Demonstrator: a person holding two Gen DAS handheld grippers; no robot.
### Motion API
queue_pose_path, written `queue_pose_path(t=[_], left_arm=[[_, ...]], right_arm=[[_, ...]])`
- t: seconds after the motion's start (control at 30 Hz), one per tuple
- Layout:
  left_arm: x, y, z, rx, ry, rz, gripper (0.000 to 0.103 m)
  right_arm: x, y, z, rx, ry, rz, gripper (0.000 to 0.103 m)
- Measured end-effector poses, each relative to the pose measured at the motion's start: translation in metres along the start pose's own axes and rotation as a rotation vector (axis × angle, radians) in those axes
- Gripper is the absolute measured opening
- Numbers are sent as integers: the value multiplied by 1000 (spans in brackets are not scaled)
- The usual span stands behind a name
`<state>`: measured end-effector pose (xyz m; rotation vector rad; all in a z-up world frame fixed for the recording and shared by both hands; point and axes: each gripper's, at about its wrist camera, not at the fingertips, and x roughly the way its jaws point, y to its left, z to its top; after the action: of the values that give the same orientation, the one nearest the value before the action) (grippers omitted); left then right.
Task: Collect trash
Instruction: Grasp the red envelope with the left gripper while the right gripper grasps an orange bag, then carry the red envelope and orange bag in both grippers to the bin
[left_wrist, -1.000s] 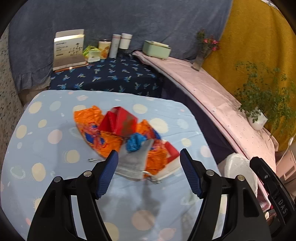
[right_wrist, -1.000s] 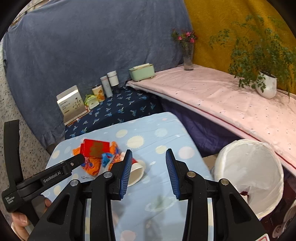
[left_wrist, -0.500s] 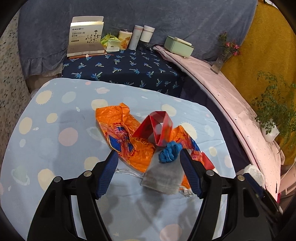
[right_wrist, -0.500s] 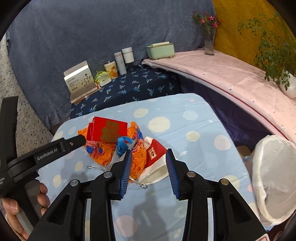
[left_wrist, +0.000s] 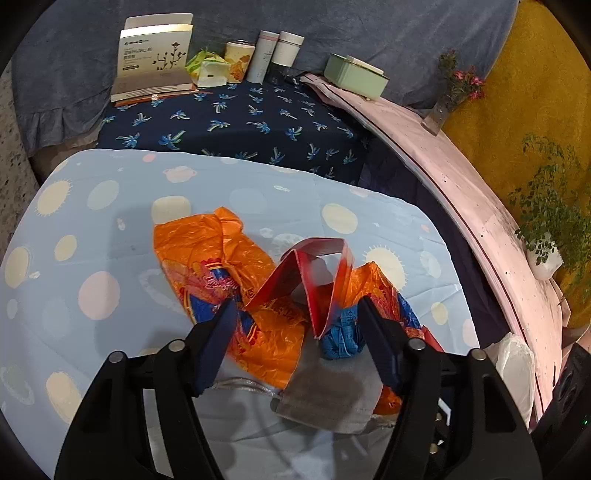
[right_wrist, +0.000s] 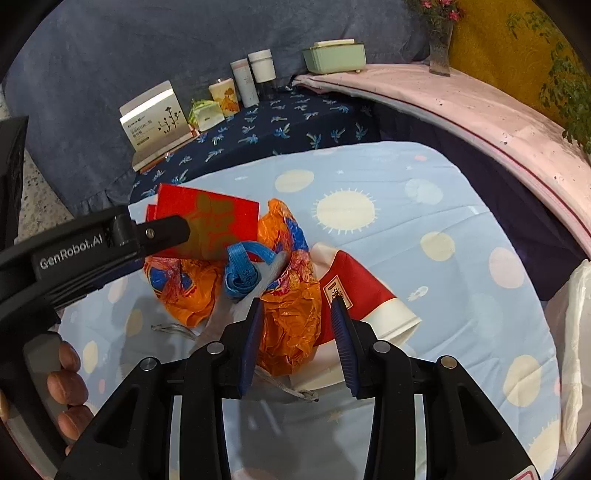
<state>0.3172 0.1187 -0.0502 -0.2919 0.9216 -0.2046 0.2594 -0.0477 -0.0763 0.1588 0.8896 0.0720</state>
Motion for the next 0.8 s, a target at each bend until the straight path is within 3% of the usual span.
queue_pose_path(t=[0.1, 0.17, 0.23, 0.4, 0.8], left_arm=[[8, -2, 0, 14, 14, -19, 44], [12, -3, 0, 24, 24, -28, 24], [13, -5, 0, 42, 23, -16, 13], [2, -13, -2, 76, -13, -11, 7], [-59, -47, 4, 113, -107, -33, 4]], right_arm=[[5, -1, -2, -2, 2, 2, 34], [5, 0, -3, -7, -1, 6, 27], [6, 2, -4, -12, 0, 2, 18], [-4, 2, -3, -14, -22, 12, 7], [-88, -9, 17, 8, -200, 22, 7]])
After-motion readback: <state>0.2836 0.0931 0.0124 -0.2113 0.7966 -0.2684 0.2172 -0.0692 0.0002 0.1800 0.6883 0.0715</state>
